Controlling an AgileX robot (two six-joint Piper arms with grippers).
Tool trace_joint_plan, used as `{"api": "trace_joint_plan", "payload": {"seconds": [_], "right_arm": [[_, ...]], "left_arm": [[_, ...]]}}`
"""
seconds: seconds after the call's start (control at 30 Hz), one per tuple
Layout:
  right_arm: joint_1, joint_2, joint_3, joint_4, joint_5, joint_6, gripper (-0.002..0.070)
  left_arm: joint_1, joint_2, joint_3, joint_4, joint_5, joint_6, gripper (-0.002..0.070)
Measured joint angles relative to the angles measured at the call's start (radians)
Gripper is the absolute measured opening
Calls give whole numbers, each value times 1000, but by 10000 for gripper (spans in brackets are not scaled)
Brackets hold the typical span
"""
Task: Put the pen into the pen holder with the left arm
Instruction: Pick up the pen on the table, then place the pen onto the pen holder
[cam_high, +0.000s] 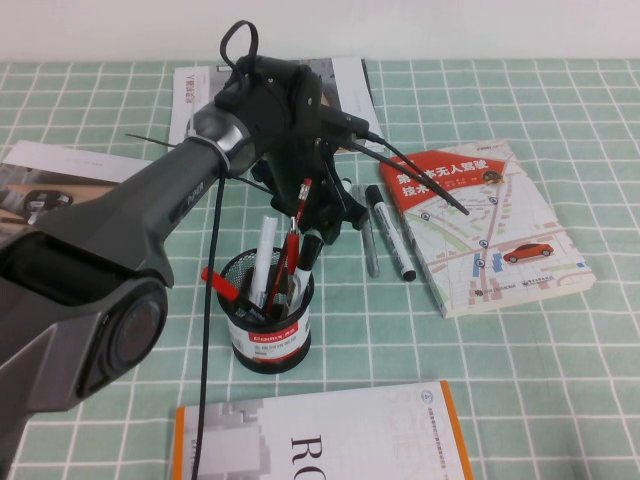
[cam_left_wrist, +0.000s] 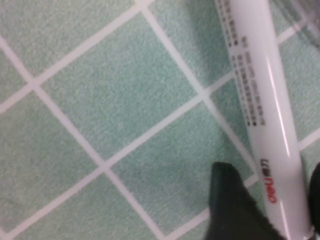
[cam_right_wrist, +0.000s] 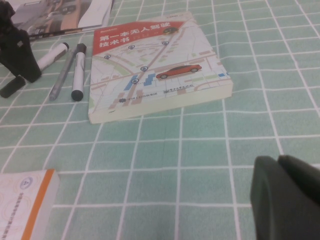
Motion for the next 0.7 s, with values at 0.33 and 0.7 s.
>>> {"api": "trace_joint_plan", "payload": {"seconds": [0.33, 0.7], "right_arm": [[0, 0, 0, 0, 0, 0, -20], [0, 0, 0, 0, 0, 0, -20]], "left_arm": [[-1, 0, -6, 22, 18, 1, 113], [20, -202, -4, 16, 32, 27, 113]]}}
